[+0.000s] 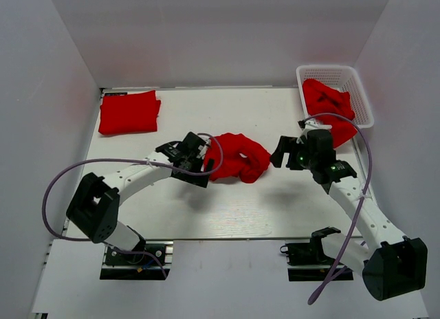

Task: Fold and stack the t-shirts
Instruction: Flatten out the tshirt

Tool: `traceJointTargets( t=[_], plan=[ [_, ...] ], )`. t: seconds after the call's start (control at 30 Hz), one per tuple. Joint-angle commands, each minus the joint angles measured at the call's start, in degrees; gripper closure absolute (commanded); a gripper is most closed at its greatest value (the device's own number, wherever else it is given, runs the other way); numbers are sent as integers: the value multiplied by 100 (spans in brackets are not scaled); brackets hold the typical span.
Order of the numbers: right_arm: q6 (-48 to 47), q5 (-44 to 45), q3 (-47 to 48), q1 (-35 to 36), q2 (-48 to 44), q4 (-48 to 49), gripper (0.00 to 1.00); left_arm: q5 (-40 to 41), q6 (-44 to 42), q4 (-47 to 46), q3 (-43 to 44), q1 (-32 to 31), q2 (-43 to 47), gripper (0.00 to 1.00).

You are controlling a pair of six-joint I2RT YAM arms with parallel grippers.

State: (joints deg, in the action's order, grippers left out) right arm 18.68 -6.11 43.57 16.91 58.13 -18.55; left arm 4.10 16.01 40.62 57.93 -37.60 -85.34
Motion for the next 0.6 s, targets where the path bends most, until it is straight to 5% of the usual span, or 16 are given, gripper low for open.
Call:
traceJointTargets(
  t=[0.0,0.3,0.57],
  plan=[
    [22,22,-138,-12,-82,-53,10,-111,-55,-300,175,-247,-149,0],
    [-171,-848,-657,40,198,790,10,-243,51,-1425,183,-441,-710,0],
    [-171,-637,-499,14,927,992,10,-296,-107,-1847,359,-441,-1309,0]
  ],
)
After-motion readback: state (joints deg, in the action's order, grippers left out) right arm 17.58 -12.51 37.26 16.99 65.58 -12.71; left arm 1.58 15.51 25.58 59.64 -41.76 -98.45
